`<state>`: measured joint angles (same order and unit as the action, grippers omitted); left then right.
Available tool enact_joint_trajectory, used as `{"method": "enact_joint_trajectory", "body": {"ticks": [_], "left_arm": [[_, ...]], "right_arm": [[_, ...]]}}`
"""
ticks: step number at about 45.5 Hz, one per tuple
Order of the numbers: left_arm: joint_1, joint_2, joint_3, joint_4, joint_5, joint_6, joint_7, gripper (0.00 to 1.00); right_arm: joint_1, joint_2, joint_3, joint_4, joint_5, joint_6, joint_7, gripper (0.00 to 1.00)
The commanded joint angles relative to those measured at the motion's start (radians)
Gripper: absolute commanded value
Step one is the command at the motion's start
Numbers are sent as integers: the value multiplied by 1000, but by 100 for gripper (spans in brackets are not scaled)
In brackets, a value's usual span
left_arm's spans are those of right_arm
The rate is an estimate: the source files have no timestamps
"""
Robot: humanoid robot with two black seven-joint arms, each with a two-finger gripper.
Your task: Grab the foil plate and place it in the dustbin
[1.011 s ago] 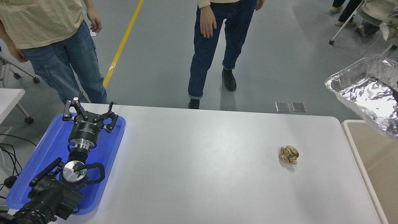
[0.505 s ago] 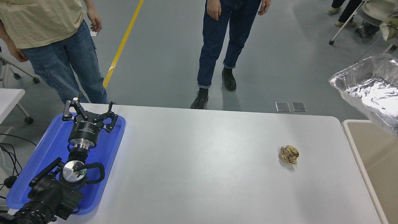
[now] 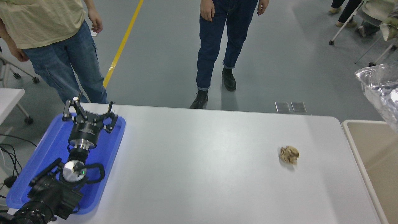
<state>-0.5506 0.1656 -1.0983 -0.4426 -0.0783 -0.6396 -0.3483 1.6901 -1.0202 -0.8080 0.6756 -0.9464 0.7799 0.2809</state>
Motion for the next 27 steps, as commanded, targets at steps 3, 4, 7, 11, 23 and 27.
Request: {"method": "enact_joint_trajectory", "body": {"ticks": [3, 4, 7, 11, 23, 27], "left_arm": [[0, 0, 0, 1, 0, 0, 2, 100], [0, 0, 0, -1, 0, 0, 0, 100], [0, 0, 0, 1, 0, 0, 0, 100], [0, 0, 0, 1, 0, 0, 0, 100], [0, 0, 0, -1, 0, 0, 0, 100], [0, 0, 0, -1, 0, 0, 0, 100]], "right_arm": [[-473, 34, 340, -292, 18, -40, -3, 0], [-501, 46, 363, -307, 18, -51, -5, 0], [-575, 69, 421, -341, 18, -86, -6, 0], [-699, 109, 490, -384, 20, -177, -11, 0], [-905, 245, 510, -488, 92, -399, -17, 0], [-961, 272, 504, -490, 92, -493, -19, 0]]}}
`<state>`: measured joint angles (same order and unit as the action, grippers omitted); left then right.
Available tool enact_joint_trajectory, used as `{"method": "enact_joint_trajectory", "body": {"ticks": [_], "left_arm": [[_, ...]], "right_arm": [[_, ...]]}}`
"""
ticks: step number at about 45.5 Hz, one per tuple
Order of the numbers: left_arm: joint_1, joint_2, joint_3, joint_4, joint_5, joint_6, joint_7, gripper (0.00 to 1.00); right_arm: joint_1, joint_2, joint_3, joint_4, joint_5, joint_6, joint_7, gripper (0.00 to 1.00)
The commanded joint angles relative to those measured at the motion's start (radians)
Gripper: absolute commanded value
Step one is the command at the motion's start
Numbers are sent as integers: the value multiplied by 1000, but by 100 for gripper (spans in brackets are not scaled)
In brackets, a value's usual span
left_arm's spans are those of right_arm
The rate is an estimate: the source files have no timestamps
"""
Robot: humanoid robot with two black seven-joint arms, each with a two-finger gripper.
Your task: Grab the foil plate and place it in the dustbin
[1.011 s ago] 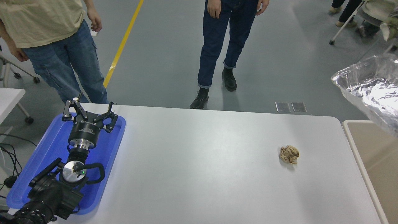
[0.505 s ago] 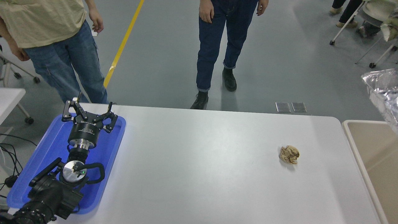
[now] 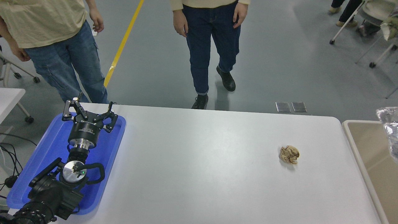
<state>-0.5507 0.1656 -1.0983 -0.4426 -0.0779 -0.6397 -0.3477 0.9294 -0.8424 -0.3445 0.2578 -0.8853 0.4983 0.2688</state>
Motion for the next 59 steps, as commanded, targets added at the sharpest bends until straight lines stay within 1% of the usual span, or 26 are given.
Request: {"method": "enact_joint_trajectory", "body": {"ticks": [1, 4, 10, 23, 28, 37, 55, 56, 57, 58, 59], "left_arm": [[0, 0, 0, -1, 0, 0, -1, 100], [0, 0, 0, 1, 0, 0, -1, 100], [0, 0, 0, 1, 0, 0, -1, 100], [-1, 0, 0, -1, 0, 2, -1, 100], [-1, 0, 0, 1, 0, 0, -1, 100], [-3, -1, 2, -1, 0, 0, -1, 100], [-3, -1, 2, -1, 0, 0, 1, 100], [-3, -1, 2, -1, 0, 0, 1, 100], [-3, -1, 2, -1, 0, 0, 0, 100], [-3, -1, 2, 1, 0, 0, 1, 100], [-3, -1, 2, -1, 0, 0, 1, 100]], "right_arm": [[-210, 98, 38, -72, 28, -233, -6, 0], [-231, 109, 36, -69, 16, -279, -14, 0], [-242, 126, 18, -68, -3, -326, -23, 0], [-254, 183, -2, -72, -35, -437, -60, 0], [-259, 200, -39, -100, -47, -454, -59, 0], [-279, 247, -100, -161, -34, -480, -56, 0], [-282, 284, -117, -164, -34, -488, -63, 0], [-284, 284, -117, -164, -34, -486, -63, 16], [-285, 282, -117, -164, -32, -488, -63, 45], [-285, 282, -116, -164, -30, -488, -63, 70], [-285, 282, -113, -164, -29, -488, -63, 82]]}}
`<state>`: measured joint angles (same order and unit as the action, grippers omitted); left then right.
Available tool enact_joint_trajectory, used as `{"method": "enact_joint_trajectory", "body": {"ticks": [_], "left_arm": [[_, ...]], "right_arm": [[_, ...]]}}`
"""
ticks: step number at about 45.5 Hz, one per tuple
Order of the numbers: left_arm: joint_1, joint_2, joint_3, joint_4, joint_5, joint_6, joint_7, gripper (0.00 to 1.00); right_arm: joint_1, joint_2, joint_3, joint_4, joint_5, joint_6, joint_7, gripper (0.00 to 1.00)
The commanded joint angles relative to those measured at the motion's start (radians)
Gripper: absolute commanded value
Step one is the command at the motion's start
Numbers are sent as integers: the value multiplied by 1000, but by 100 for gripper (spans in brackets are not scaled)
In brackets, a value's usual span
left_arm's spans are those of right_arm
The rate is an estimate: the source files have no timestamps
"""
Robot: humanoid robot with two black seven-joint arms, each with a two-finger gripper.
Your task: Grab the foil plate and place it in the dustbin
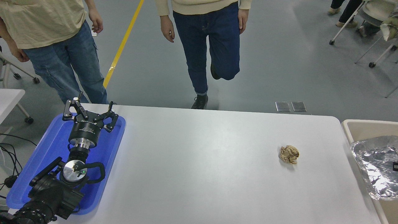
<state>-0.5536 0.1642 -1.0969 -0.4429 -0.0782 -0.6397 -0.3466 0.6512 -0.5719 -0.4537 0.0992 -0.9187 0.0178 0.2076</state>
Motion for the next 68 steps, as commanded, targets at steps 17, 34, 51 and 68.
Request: {"method": "enact_joint_trajectory", "body": {"ticks": [17, 34, 51, 68], "left_arm": [[0, 0, 0, 1, 0, 0, 0, 100], [0, 0, 0, 1, 0, 0, -2, 100], [-2, 0, 0, 0, 1, 0, 0, 100], [0, 0, 0, 0, 0, 0, 0, 100]], "right_arm": [[-5, 0, -8, 4, 14, -3, 3, 100], [107, -20, -11, 42, 12, 17, 10, 100], [478, -169, -204, 519, 8, 125, 1, 100], [1039, -209, -506, 1056, 12, 421, 1, 100]]}}
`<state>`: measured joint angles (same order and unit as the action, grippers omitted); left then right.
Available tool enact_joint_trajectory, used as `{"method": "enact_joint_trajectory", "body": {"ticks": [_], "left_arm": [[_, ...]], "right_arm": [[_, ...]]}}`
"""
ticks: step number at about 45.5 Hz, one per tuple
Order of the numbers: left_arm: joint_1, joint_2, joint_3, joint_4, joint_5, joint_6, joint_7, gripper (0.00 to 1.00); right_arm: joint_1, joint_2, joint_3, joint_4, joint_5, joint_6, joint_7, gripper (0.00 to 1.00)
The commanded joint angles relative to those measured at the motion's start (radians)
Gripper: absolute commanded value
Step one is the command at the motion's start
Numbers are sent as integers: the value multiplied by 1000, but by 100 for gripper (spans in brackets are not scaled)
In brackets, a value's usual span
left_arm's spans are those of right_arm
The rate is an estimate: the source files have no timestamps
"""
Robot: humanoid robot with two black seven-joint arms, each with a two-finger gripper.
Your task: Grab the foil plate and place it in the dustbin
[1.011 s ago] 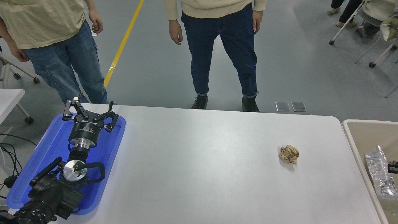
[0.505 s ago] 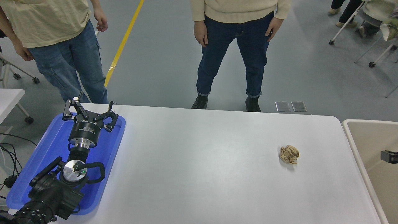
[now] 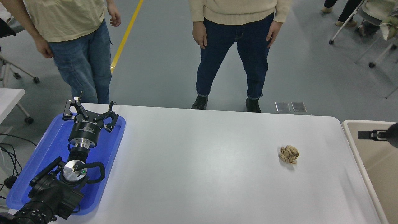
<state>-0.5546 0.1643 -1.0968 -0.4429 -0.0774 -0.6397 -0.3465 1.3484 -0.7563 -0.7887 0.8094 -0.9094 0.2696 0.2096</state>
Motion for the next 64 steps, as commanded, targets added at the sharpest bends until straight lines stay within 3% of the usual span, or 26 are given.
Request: {"method": "enact_joint_trajectory", "body": {"ticks": [1, 6, 15, 36, 64], "left_arm": [[1, 0, 0, 0, 1, 0, 0, 100], [2, 0, 0, 0, -1, 0, 0, 100], [2, 1, 0, 0, -1, 0, 0, 100], [2, 1, 0, 1, -1, 0, 0, 100], [4, 0, -2, 1, -1, 2, -2, 100]], "right_arm": [[372, -24, -185, 381, 3, 192, -2, 100], [527, -17, -250, 537, 24, 269, -4, 100], [767, 104, -403, 645, 315, 355, -4, 100], [1130, 373, -500, 774, 668, 516, -4, 100], [1290, 514, -567, 820, 819, 516, -3, 100]]}}
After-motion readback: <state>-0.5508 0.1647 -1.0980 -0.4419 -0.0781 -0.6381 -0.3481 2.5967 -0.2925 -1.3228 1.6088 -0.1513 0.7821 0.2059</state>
